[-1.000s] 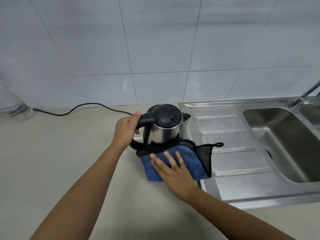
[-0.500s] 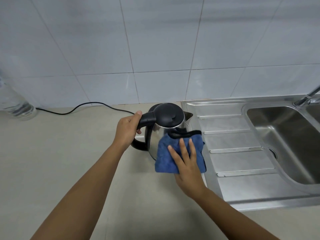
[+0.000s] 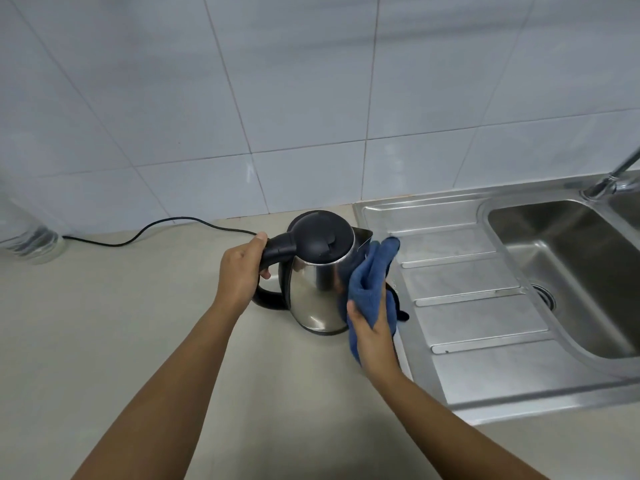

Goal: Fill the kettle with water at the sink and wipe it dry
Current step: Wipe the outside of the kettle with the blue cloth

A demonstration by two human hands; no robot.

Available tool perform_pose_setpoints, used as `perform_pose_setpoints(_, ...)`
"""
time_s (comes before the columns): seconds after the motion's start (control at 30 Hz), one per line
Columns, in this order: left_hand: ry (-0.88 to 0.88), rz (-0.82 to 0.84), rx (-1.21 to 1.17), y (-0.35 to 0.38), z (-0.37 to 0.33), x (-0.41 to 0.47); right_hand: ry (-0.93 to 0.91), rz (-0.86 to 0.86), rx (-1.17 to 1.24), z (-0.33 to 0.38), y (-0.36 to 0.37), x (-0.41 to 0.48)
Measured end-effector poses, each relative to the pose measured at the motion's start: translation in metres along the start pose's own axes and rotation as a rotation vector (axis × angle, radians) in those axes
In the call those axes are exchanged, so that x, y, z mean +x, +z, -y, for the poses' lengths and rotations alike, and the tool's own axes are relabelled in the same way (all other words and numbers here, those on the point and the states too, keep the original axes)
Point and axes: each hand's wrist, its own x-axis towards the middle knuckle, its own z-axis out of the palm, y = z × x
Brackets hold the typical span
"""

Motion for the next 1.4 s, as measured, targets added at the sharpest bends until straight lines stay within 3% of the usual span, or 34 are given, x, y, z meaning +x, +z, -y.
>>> perform_pose_setpoints(0.1,0.001,0.002,-0.029,0.0,-0.001,0.0,0.07,-0.016,-0.03,0.013,-0.003,-0.006)
perform_pose_setpoints(0.2,0.018,0.003,-0.039,0.001,-0.001,0.0,0.128,-0.005,0.089,0.047,-0.01,0.021)
perform_pose_setpoints(0.47,0.039,-0.013,-0.043,0.003,-0.001,0.0,0.363,0.169,0.193,0.093,-0.031,0.069)
perform_pose_setpoints(0.6,0.047,-0.012,-0.017,0.001,-0.001,0.006,0.351,0.157,0.204,0.077,-0.035,0.051)
perform_pose_setpoints(0.8,-0.034,0.149,0.007,-0.007,-0.009,0.019,0.283,0.135,0.189,0.061,-0.045,0.001)
perform_pose_setpoints(1.0,-0.195,0.244,-0.179,-0.002,-0.021,0.014,0.174,0.101,0.036,0.063,-0.048,-0.007)
perform_pose_setpoints(1.23,-0.189,0.188,-0.277,0.009,-0.024,0.009,0.197,0.321,0.027,0.089,-0.019,0.026)
perform_pose_setpoints(1.4,-0.143,0.229,-0.252,0.019,-0.027,0.01,0.243,0.173,0.071,0.07,-0.023,0.018)
